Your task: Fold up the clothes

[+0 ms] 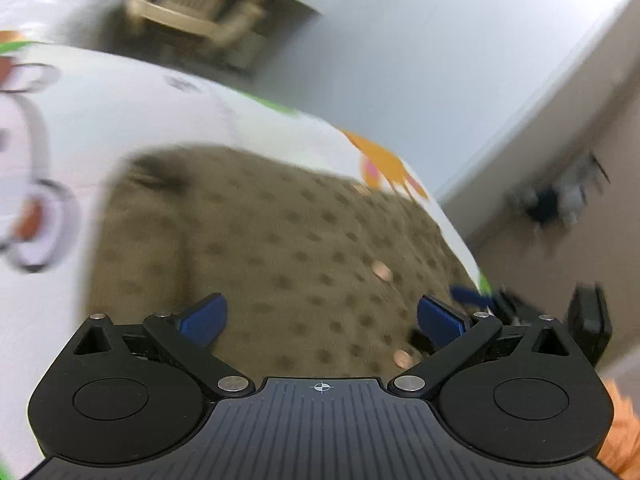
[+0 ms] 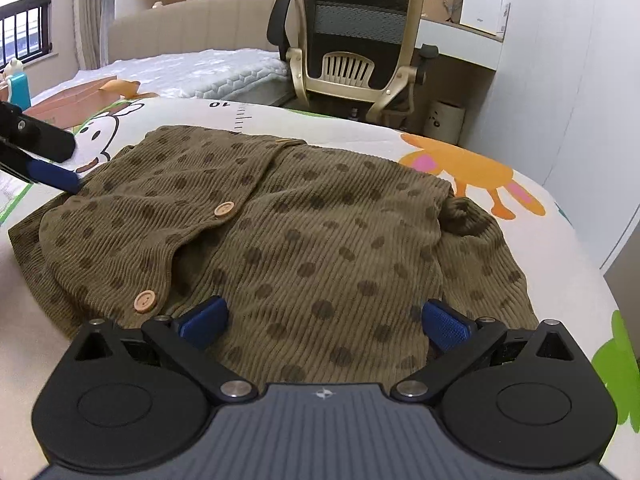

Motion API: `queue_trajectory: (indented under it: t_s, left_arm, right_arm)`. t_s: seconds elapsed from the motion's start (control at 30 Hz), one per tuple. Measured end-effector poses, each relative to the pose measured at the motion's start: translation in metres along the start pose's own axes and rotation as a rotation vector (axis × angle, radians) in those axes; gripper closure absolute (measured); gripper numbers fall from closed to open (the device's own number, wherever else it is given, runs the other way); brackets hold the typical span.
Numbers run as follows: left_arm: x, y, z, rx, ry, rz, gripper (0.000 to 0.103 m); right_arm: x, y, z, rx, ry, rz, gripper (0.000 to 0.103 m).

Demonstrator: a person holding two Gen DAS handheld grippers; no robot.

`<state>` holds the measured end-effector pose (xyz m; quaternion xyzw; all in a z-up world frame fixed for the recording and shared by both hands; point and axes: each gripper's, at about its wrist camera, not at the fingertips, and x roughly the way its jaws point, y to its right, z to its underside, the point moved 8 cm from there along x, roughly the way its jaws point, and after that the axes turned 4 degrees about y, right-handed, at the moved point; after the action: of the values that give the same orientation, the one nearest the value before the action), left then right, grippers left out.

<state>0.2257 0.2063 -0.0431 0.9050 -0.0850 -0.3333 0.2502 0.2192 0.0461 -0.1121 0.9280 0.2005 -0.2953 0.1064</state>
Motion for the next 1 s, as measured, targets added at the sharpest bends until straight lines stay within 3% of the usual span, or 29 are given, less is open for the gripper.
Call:
queue_trajectory:
  t_s: [0.1,0.17,0.2,0.23,0.3,0.33,0.37,0.43,0.63,0.73,0.8,0.93,1.0]
  left_arm:
    - [-0.016,-0.029,0.003,0.022,0.028,-0.170,0.000]
    - [-0.019,-0.040,0.008,0.050,0.024,-0.255,0.007]
    - [-0.017,-0.041,0.012,0.067,0.010,-0.264,0.012]
    - [-0.012,-0.039,0.016,0.086,-0.009,-0.260,0.029]
    - [-0.007,-0.032,0.018,0.133,-0.005,-0.261,0.031]
    - [-0.005,-0.029,0.018,0.148,-0.008,-0.253,0.041]
    - [-0.003,-0.025,0.019,0.164,-0.011,-0.245,0.060]
    - [-0.002,-0.018,0.018,0.149,-0.020,-0.204,0.076]
    - [-0.007,-0.005,0.010,0.135,-0.009,-0.158,0.076]
    - [-0.006,-0.006,0.005,0.062,-0.011,-0.117,0.076]
    - [-0.005,-0.007,0.001,-0.017,-0.016,-0.077,0.076]
    - [0.002,-0.007,-0.005,-0.152,-0.029,0.012,0.074]
    - [0.001,-0.007,-0.008,-0.161,-0.023,0.033,0.070]
  right_arm:
    - [0.001,0.002,0.001,0.004,0.006,0.001,0.000]
    - [-0.003,0.001,0.004,0.008,0.009,-0.003,0.000]
    - [-0.004,0.002,0.004,0.011,0.009,-0.005,0.000]
    - [-0.004,0.002,0.004,0.011,0.009,-0.006,0.000]
    - [-0.006,0.002,0.003,-0.001,0.012,0.003,0.000]
    - [-0.008,0.001,0.002,-0.013,0.016,0.010,0.000]
    - [-0.012,-0.001,0.000,-0.028,0.022,0.013,0.000]
    - [-0.025,-0.015,-0.008,-0.069,0.058,-0.028,0.000]
    - [-0.061,-0.079,-0.034,-0.174,0.168,-0.268,0.000]
    - [-0.044,-0.112,-0.037,-0.167,0.123,-0.415,0.000]
    - [-0.028,-0.138,-0.034,-0.214,0.091,-0.468,0.000]
    - [0.005,-0.177,-0.026,-0.365,0.072,-0.387,0.002]
    - [0.016,-0.180,-0.027,-0.351,0.062,-0.351,0.006]
